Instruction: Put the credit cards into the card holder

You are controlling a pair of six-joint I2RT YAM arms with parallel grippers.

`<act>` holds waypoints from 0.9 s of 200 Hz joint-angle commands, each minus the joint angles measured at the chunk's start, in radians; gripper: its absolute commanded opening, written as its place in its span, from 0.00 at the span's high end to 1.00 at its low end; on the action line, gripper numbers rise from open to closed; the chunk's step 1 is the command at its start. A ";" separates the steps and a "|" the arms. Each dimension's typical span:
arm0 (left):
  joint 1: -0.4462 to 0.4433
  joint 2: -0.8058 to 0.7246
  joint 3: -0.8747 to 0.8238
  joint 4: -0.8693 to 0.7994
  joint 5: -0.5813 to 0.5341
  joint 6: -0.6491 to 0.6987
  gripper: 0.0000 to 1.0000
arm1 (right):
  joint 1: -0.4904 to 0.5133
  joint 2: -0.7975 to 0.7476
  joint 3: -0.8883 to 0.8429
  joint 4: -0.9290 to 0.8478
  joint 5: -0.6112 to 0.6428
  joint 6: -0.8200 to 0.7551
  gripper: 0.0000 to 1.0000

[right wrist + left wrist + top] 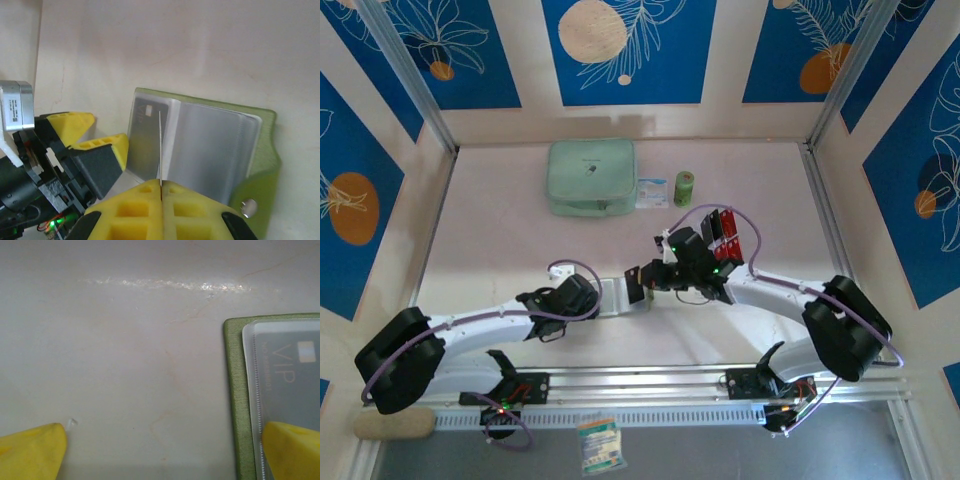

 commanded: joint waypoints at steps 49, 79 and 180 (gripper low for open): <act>0.009 0.001 0.007 -0.032 -0.027 -0.020 0.01 | 0.062 0.087 -0.058 0.277 0.092 0.098 1.00; 0.009 0.003 0.005 -0.030 -0.026 -0.020 0.01 | 0.077 0.109 -0.068 0.306 0.120 0.109 1.00; 0.009 -0.002 -0.007 -0.027 -0.025 -0.023 0.01 | 0.094 0.179 -0.094 0.388 0.150 0.151 1.00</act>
